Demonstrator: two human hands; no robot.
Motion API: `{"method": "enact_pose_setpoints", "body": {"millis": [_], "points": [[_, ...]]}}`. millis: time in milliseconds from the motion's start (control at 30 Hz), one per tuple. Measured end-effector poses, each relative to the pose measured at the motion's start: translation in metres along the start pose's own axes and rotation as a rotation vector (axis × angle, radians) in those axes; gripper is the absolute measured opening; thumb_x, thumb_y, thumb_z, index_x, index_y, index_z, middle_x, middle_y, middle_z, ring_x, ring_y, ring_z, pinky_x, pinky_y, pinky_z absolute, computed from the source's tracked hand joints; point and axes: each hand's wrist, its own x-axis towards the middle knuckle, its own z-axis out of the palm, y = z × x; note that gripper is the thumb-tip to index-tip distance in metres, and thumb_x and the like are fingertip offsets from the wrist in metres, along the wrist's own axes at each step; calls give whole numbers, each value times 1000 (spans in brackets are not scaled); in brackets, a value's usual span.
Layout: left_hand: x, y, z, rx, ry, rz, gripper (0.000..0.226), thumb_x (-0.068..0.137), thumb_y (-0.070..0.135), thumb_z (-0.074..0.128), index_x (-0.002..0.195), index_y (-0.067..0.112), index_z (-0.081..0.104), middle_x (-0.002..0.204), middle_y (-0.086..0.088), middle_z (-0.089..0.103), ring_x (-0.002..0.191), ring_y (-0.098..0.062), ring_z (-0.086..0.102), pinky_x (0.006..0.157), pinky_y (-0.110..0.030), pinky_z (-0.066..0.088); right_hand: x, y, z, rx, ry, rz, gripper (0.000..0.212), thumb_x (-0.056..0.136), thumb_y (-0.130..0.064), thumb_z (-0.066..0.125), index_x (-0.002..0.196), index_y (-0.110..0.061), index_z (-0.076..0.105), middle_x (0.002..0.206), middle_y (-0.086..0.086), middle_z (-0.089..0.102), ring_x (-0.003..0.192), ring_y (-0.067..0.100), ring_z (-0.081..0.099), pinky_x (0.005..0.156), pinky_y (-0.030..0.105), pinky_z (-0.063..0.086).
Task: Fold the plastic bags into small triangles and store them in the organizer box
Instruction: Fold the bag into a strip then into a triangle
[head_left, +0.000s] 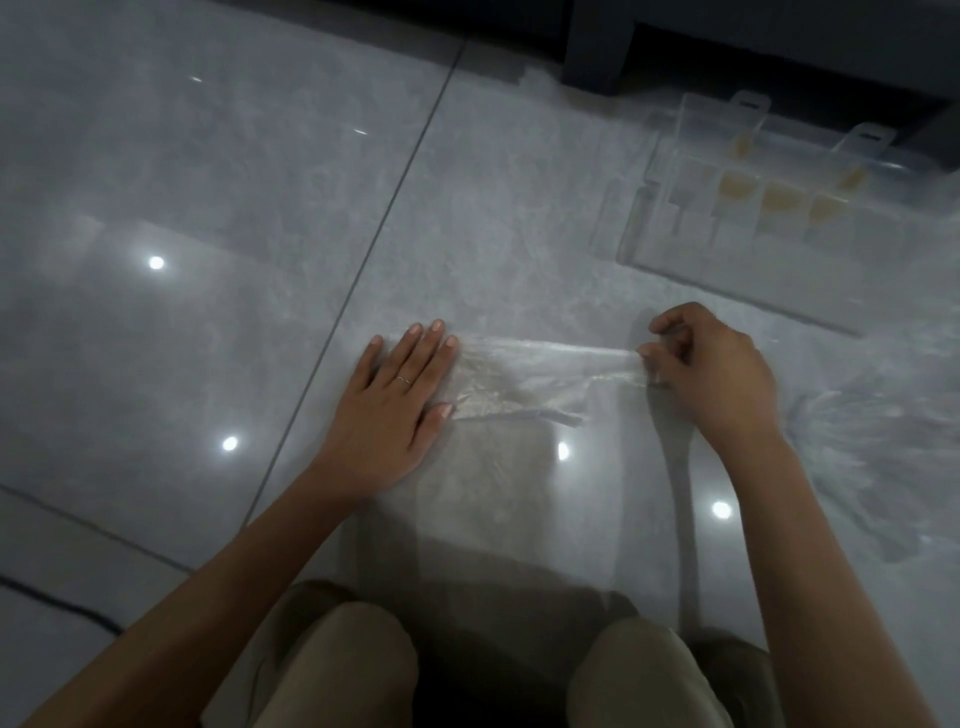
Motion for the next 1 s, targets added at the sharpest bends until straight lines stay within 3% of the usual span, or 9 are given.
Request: {"method": "enact_pose_setpoints", "body": {"millis": [100, 167, 300, 400, 500, 567, 800, 900, 1000], "points": [[-1, 1, 1, 2, 10, -12, 60, 98, 38, 26, 152, 12, 26, 159, -7, 21, 146, -21, 20, 117, -49, 16, -9, 6, 5, 70, 225, 34, 16, 90, -17, 60, 105, -16, 62, 94, 3, 64, 79, 21, 58, 65, 26, 33], [-1, 1, 1, 3, 5, -14, 60, 99, 38, 26, 152, 12, 25, 159, -7, 20, 147, -21, 19, 117, -49, 15, -26, -3, 13, 210, 327, -21, 12, 89, -12, 58, 99, -17, 63, 91, 4, 65, 67, 17, 54, 64, 25, 35], [-1, 0, 0, -2, -9, -17, 60, 98, 39, 25, 153, 14, 23, 160, -4, 16, 148, -19, 14, 118, -48, 13, -62, -25, 40, 431, 177, -54, 9, 91, -14, 60, 89, -22, 65, 74, -7, 64, 57, 7, 55, 57, 19, 40], [-1, 2, -2, -23, -6, -23, 61, 98, 40, 25, 153, 15, 23, 160, -3, 16, 148, -18, 14, 118, -47, 11, -74, -34, 54, 658, 101, 43, 21, 90, -13, 64, 109, -20, 62, 82, -11, 66, 60, 5, 56, 59, 14, 43], [-1, 2, -2, -29, -1, -26, 60, 98, 40, 26, 153, 15, 25, 160, -4, 19, 147, -19, 16, 117, -48, 12, -78, -39, 59, 825, 31, 71, 40, 88, -10, 66, 122, -23, 49, 87, -7, 70, 64, 12, 59, 62, 24, 48], [-1, 2, -2, -24, -3, -24, 60, 98, 40, 26, 153, 15, 24, 160, -5, 18, 148, -19, 16, 118, -48, 12, -77, -39, 62, 858, -38, 56, 47, 88, -7, 66, 127, -22, 44, 87, -6, 71, 59, 11, 59, 59, 23, 49], [0, 0, -1, -17, -16, -29, 61, 99, 43, 23, 154, 18, 21, 161, -1, 15, 148, -16, 12, 118, -50, 8, -69, -32, 60, 591, -61, -41, 44, 92, -6, 59, 128, -28, 47, 69, 5, 65, 57, 14, 60, 60, 31, 54], [-1, 0, -1, -6, -14, -34, 61, 99, 43, 23, 154, 17, 22, 160, -2, 16, 148, -16, 13, 117, -52, 6, -64, -24, 57, 360, -52, -117, 47, 91, -7, 58, 132, -23, 44, 69, -4, 63, 61, 8, 58, 59, 30, 47], [-1, 0, -1, 14, -6, -30, 61, 98, 42, 25, 153, 16, 24, 160, -3, 19, 147, -17, 16, 116, -53, 7, -66, -18, 47, 222, -64, -74, 44, 91, -11, 56, 132, -24, 45, 65, -8, 58, 59, 6, 55, 54, 27, 38]]}}
